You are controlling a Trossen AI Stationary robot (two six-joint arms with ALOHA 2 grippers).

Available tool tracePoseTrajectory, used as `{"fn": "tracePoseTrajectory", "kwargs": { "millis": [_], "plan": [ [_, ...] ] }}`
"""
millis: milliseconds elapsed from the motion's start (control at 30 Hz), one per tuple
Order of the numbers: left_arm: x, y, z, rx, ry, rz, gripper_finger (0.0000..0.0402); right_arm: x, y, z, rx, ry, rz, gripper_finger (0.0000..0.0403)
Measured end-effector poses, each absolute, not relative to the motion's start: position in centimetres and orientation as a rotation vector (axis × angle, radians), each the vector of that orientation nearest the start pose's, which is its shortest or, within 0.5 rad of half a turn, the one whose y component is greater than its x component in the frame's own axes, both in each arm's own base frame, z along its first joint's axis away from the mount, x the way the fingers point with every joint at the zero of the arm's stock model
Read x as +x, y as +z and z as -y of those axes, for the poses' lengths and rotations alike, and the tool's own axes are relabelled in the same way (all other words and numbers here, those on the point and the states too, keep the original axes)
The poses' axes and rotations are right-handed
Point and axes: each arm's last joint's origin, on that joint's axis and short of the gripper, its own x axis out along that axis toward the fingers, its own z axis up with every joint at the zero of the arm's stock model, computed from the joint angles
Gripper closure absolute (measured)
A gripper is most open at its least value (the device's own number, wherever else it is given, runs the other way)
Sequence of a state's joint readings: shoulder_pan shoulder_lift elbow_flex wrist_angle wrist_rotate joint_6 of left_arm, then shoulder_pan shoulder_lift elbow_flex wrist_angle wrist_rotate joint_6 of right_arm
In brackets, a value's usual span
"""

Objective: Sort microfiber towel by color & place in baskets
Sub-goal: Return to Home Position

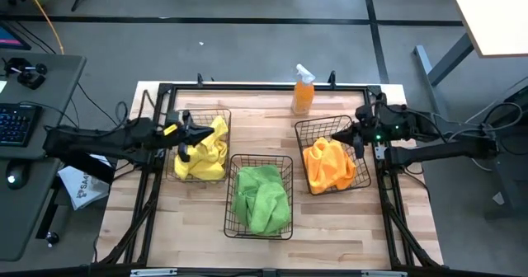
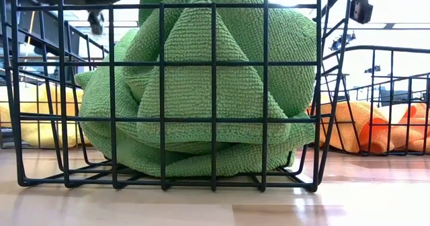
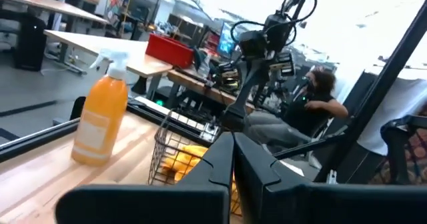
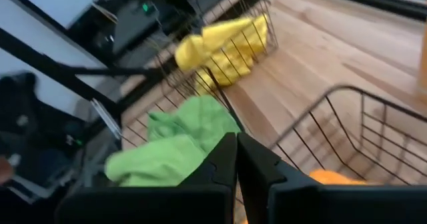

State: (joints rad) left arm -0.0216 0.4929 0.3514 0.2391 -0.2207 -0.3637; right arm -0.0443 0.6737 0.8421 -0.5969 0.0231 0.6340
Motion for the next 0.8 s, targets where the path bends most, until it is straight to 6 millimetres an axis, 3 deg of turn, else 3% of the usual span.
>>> {"fn": "tracePoseTrajectory", "kwargs": {
  "millis": [233,467,667,800],
  "plan": [
    [10.5,22.5,-0.4,-0.388,0.162,0.224,0.0401,13.5,33.3,0.7,0.668,-0.192,-0.335,0.0402],
    [9.4,19.3,-0.4,-0.442,0.142,0.311,0.0401,13.5,33.4,0.6,0.695,-0.191,-0.332,0.0402],
    [9.3,19.2,-0.4,-0.463,0.129,0.299,0.0402,12.8,33.3,0.2,0.663,-0.143,-0.338,0.0402],
    [9.3,19.3,-0.4,-0.541,0.116,0.313,0.0402,10.8,32.5,-0.2,0.651,-0.108,-0.379,0.0403]
  ]
}}
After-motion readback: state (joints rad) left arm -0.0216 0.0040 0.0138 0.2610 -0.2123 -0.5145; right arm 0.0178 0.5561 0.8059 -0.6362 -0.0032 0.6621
